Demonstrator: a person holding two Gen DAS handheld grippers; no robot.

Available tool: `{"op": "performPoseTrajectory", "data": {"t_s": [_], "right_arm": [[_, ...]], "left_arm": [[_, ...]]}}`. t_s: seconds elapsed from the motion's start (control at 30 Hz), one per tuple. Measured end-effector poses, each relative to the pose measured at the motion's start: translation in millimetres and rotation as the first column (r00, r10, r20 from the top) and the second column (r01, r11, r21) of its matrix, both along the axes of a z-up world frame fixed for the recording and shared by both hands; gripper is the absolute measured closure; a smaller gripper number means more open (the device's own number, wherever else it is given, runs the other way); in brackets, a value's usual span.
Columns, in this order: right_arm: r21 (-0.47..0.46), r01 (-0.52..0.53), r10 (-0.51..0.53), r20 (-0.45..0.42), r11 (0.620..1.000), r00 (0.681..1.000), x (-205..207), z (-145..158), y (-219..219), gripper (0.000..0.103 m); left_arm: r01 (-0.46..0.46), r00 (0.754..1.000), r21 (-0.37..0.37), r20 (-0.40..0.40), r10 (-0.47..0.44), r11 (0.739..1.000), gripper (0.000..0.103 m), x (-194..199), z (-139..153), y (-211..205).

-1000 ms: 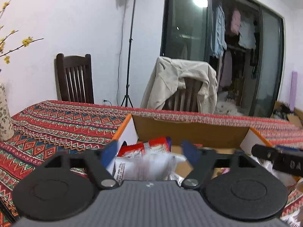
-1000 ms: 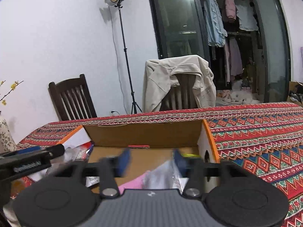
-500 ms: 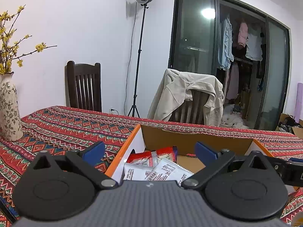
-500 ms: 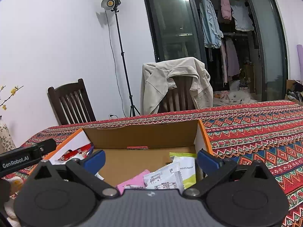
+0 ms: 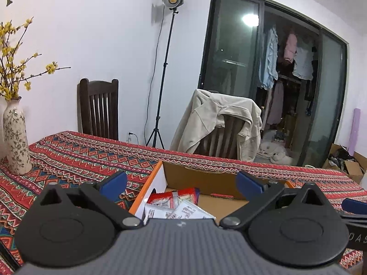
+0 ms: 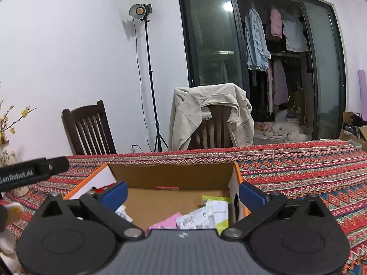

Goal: Organize snacks
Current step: 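Move both open grippers back toward the snack pile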

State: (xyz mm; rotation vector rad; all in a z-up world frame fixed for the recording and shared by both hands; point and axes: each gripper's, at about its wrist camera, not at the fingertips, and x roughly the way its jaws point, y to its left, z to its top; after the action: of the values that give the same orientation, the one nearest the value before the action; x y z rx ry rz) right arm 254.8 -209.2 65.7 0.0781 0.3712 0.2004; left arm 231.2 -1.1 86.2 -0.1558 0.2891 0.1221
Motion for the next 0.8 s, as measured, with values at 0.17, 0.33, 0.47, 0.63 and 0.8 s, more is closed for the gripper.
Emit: {"op": "performPoseTrajectory", "data": {"t_s": [0.17, 0.33, 0.47, 0.63, 0.8], "right_arm": [[-0.019, 0.003, -0.004, -0.025, 1.000, 1.000, -25, -5, -7, 0.000], [-0.029, 0.004, -0.006, -0.056, 1.000, 0.998, -48, -16, -18, 0.000], [-0.017, 0.005, -0.006, -0.090, 1.000, 0.996, -67, -30, -27, 0.000], [-0.022, -0.003, 0.000, -0.125, 1.000, 0.992, -87, -46, -33, 0.000], [-0.033, -0.018, 0.012, -0.152, 0.999, 0.988, -101, -59, -32, 0.000]], "left_arm": [[0.029, 0.999, 0.003, -0.027, -0.029, 1.000, 0.000, -22, 0, 0], [0.051, 0.998, 0.017, -0.049, -0.051, 0.999, 0.000, -47, -8, 2], [0.065, 0.995, 0.016, -0.079, -0.063, 0.998, 0.000, -63, -21, 8], [0.062, 0.990, 0.005, -0.128, -0.061, 0.998, 0.000, -83, -40, 17], [0.065, 0.986, -0.012, -0.155, -0.066, 0.998, 0.000, -98, -58, 21]]}}
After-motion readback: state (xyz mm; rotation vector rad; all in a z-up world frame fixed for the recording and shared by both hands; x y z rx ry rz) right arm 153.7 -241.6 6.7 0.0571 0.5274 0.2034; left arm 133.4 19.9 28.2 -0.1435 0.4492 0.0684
